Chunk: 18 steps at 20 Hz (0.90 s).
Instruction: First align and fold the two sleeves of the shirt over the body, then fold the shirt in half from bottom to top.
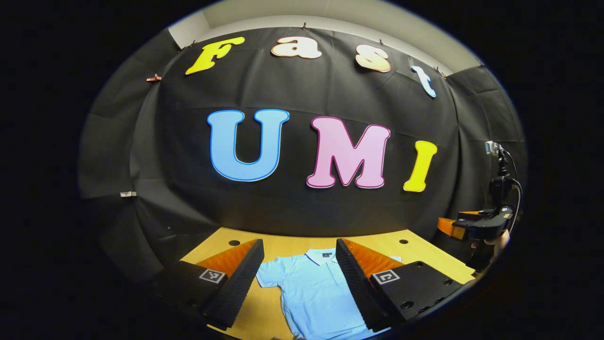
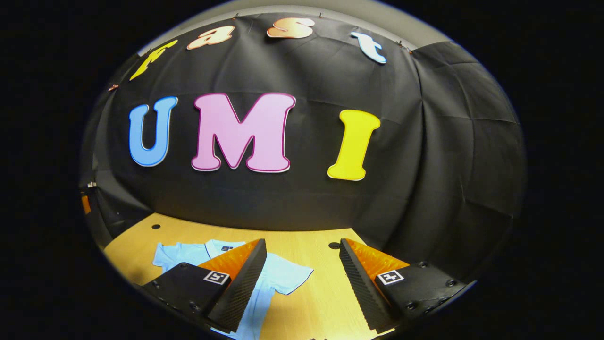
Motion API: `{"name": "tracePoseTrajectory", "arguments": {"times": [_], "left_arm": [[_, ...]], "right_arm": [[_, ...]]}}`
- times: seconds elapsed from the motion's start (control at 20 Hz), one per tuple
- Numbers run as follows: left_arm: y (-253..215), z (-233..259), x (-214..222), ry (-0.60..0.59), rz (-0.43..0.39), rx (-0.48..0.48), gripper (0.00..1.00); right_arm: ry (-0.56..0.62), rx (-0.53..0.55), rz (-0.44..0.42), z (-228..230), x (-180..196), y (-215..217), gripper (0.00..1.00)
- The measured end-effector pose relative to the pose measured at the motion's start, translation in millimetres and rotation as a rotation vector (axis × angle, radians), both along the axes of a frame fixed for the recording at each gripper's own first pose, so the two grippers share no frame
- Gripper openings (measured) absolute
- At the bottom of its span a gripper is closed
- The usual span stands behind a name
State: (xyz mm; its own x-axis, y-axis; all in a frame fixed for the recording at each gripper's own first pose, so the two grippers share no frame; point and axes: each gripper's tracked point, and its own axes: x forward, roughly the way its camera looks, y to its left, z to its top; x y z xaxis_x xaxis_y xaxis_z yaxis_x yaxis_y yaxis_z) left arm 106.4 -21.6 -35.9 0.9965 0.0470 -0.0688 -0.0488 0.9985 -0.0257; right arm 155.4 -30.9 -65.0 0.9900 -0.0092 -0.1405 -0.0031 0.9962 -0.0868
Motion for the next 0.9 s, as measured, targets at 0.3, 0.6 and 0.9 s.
{"name": "tracePoseTrajectory", "arguments": {"times": [0.3,0.6,0.9], "left_arm": [[6.6,-25.3,16.5,0.069,0.122,-0.003,0.97],[7.7,-47.1,22.6,0.143,0.221,-0.004,0.97],[6.4,-63.5,35.8,0.194,0.256,0.005,0.97]], "right_arm": [[0.139,-0.028,0.042,-68.1,85.9,-10.6,0.97],[0.336,0.051,0.062,-155.2,146.5,-18.3,0.97],[0.512,0.008,0.054,-243.1,175.2,-30.5,0.97]]}}
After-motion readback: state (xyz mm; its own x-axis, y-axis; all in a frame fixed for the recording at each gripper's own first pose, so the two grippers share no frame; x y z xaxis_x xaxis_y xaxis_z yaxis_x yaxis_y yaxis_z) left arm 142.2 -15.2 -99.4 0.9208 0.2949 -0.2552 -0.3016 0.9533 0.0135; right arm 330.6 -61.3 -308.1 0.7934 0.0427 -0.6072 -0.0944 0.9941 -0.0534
